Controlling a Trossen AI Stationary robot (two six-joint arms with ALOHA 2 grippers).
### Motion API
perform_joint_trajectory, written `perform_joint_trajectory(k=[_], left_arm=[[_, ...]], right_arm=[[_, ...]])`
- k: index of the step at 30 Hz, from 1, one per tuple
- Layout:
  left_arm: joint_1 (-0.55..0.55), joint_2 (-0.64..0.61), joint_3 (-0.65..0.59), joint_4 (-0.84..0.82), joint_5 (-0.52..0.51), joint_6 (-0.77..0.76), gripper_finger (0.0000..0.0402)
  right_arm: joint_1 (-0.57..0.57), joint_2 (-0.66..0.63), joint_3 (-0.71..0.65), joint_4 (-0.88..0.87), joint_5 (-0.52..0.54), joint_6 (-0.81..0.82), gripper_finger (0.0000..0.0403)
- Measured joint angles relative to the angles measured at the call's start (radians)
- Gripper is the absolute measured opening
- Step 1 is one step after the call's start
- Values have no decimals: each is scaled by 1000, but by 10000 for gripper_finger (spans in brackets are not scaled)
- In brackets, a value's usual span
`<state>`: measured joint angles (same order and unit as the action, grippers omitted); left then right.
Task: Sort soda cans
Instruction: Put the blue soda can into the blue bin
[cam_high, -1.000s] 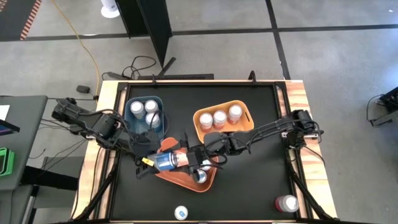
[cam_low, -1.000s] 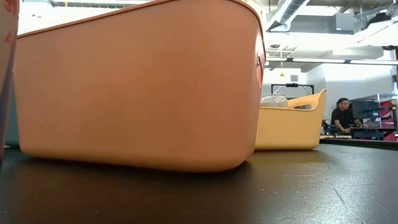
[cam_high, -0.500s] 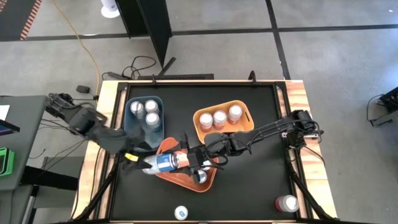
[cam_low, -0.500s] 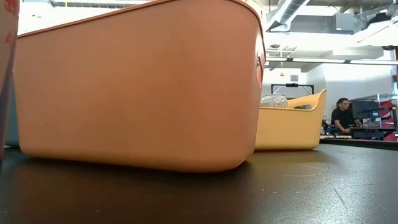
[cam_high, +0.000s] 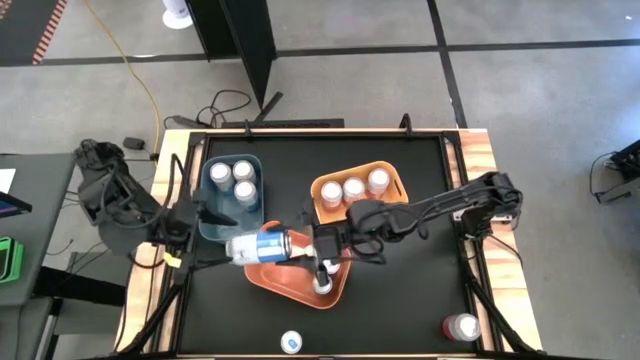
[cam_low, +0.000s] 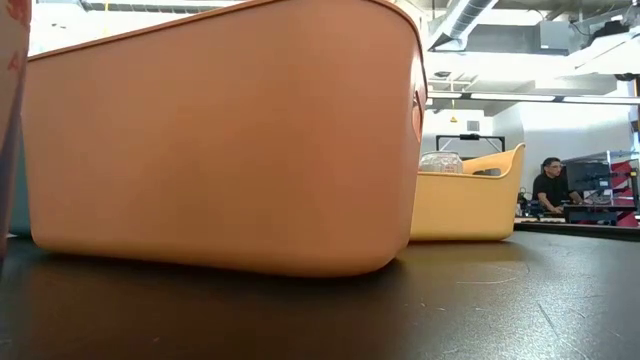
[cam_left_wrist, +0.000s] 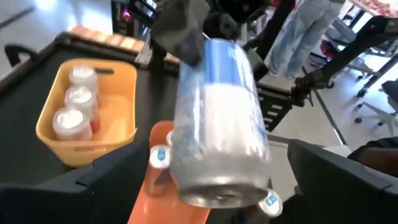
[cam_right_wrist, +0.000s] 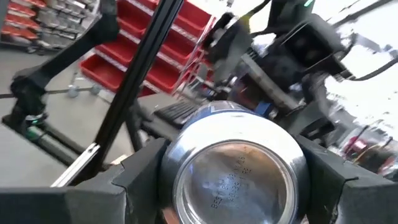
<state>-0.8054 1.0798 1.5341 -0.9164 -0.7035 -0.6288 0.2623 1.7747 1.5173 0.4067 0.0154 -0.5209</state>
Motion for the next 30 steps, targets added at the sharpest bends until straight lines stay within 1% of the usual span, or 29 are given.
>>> perform_joint_trajectory(k=[5, 9, 13, 17, 22, 27, 30], left_arm=[[-24, 16, 0, 79, -55, 121, 376], [-25, 33, 0, 149, -62, 213, 376], [-18, 54, 0, 233, -79, 302, 376], [9, 82, 0, 321, -80, 377, 376], [43, 127, 0, 401, -59, 434, 376], [51, 153, 0, 484, -54, 513, 376], [51, 151, 0, 524, -30, 542, 372]], right_arm=[[6, -39, 0, 23, 14, -56, 293], [16, -53, 0, 42, 44, -88, 293], [35, -51, 0, 48, 49, -117, 293], [43, -51, 0, 73, 50, -127, 293], [62, -51, 0, 121, 51, -170, 293], [80, -51, 0, 135, 64, -202, 293], [86, -50, 0, 128, 76, -211, 293]])
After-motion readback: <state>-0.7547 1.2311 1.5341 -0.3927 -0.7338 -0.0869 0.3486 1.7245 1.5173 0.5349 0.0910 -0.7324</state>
